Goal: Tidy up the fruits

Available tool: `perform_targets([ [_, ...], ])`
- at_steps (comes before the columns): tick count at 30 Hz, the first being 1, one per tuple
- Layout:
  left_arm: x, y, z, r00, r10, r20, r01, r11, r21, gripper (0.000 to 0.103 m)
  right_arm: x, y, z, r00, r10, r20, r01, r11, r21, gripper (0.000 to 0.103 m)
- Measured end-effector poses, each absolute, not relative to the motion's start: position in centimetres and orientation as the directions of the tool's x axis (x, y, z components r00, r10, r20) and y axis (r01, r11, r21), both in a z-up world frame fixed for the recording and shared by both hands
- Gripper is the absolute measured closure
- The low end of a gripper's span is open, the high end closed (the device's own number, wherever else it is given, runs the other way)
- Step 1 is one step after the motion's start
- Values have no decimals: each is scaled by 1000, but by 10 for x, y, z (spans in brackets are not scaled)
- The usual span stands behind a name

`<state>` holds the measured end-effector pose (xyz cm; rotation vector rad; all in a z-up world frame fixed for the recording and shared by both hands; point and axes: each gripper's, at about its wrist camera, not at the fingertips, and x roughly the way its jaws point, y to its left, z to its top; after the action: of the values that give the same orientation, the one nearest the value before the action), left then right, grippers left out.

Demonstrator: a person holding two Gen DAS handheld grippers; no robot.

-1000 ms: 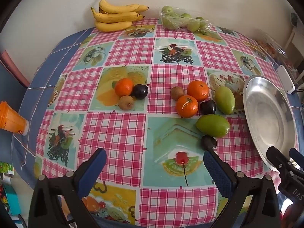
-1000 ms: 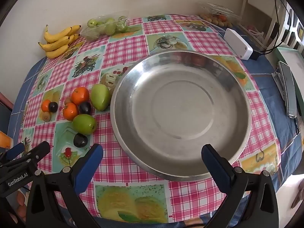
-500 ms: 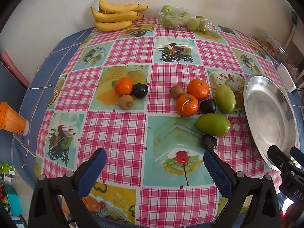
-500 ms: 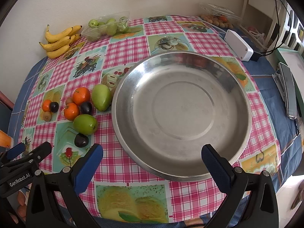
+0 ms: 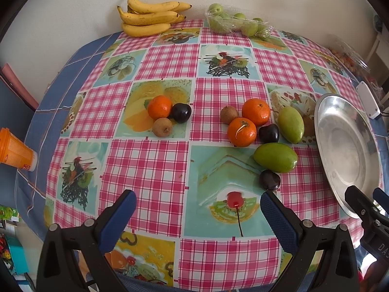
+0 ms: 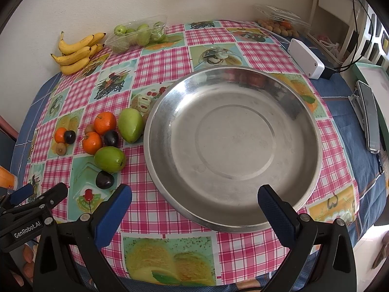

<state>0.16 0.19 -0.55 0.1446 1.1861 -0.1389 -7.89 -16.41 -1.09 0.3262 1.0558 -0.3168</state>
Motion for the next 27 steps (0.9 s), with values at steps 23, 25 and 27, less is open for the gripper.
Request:
perform_targets([
  [23,2,3,-10,353,-25,-935,180,983,41,0,-78,-162,-10,455,-97,-885,403,909,108,0],
  [25,1,2,-10,352,-25,-936,180,983,41,0,-78,-163,-11,456,-97,-885,402,909,107,0],
  [27,1,2,-11,350,-25,-936,180,983,41,0,-79,-162,-10,456,-98,-885,403,909,107,0],
])
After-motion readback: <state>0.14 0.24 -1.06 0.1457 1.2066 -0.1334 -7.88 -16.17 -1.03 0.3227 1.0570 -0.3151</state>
